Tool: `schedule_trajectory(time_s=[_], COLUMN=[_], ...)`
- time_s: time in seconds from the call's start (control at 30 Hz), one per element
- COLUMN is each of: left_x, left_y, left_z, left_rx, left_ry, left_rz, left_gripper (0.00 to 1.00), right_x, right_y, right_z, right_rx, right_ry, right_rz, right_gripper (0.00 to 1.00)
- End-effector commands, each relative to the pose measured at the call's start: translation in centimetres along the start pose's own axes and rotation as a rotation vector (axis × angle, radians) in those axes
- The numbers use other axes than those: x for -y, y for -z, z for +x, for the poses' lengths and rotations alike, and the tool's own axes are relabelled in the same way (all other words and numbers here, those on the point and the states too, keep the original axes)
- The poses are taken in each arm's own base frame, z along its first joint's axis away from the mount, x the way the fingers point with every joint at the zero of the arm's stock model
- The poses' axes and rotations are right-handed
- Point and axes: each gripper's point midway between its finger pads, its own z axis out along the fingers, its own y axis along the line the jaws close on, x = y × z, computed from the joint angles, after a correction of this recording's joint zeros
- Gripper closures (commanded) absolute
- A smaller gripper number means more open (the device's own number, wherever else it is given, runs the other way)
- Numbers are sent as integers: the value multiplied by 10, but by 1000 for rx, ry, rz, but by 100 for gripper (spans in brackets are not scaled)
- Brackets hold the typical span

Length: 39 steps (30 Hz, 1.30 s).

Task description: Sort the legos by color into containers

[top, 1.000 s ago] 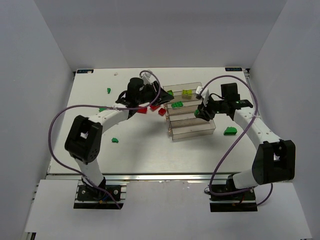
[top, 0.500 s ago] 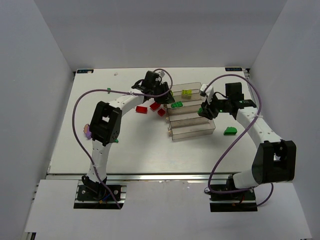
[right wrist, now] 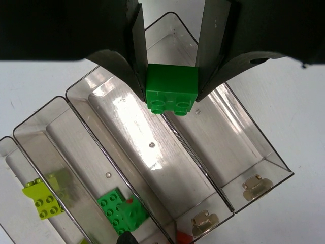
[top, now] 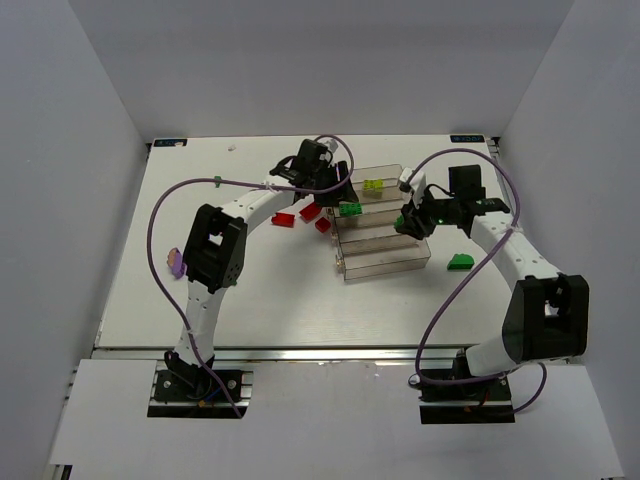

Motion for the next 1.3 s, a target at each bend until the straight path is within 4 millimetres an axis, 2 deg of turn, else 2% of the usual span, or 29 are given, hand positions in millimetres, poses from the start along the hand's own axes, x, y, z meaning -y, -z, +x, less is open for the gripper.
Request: schedule_trajectory(time_s=[0.0,0.17,0.23,0.27,0.3,0.33,0.37,0.4,0.43,0.47,0.5,0.53,0.57,0.6,0.67,0.7,0.73,0.77,0.8,0.83,0.87,0.9,0.93,1.03,1.13,1.23,1.27], left_x=[13,25,29,26,27,32,23,21,24,13,9,10,4,-11,-29,-29,-48,-47,-61,-72,-77,-74,-88,-95,-101,-107,-109], left_y=[9,29,48,53,60,79,83,90,111,114,121,142,150,152,176,189,193,212,213,223,229,241,243,255,262,266,266], left_z=[-18,-34,-44,-42,-44,-53,-45,-45,-53,-42,-40,-47,-47,-36,-33,-41,-33,-38,-28,-31,-30,-33,-26,-20,-15,-12,-10], left_rx=[47,92,131,136,152,198,193,208,258,247,260,307,330,322,363,405,401,450,446,478,493,527,527,551,555,557,550], left_ry=[-26,-78,-101,-107,-111,-121,-118,-121,-130,-124,-122,-111,-105,-91,-57,-44,-12,0,27,79,98,109,142,166,175,185,192], left_rz=[19,11,-13,-28,-38,-49,-76,-90,-103,-135,-152,-157,-183,-213,-268,-277,-317,-304,-322,-333,-333,-302,-320,-322,-343,-367,-377], left_gripper=[29,24,20,19,16,13,4,2,2,2,2,2,2,2,2,2,2,2,2,2,2,2,2,2,2,2,2], right_x=[13,30,33,39,42,44,51,56,60,62,68,75,78,81,90,90,91,91,90,90,90,90,93,99,107,116,118], right_y=[3,-2,-10,-10,-13,-23,-23,-26,-37,-39,-40,-44,-46,-49,-55,-58,-62,-64,-67,-70,-72,-74,-77,-87,-93,-96,-96], right_z=[-21,-29,-28,-38,-40,-35,-45,-46,-40,-39,-49,-44,-45,-50,-42,-41,-39,-39,-37,-34,-31,-31,-25,-15,-9,-10,-11], right_rx=[49,56,50,60,54,32,26,15,-17,-38,-25,-41,-40,-32,-68,-73,-76,-78,-81,-90,-95,-94,-100,-121,-133,-132,-129], right_ry=[12,-55,-134,-145,-176,-225,-274,-316,-369,-438,-450,-480,-523,-528,-596,-604,-610,-614,-621,-625,-627,-627,-629,-625,-613,-578,-563], right_rz=[21,52,33,39,41,30,43,57,62,76,85,124,147,166,227,217,211,215,214,212,214,213,219,228,243,261,263], right_gripper=[96,96,96,96,95,94,94,93,92,92,92,92,91,91,90,89,88,82,79,73,63,60,59,58,50,25,11])
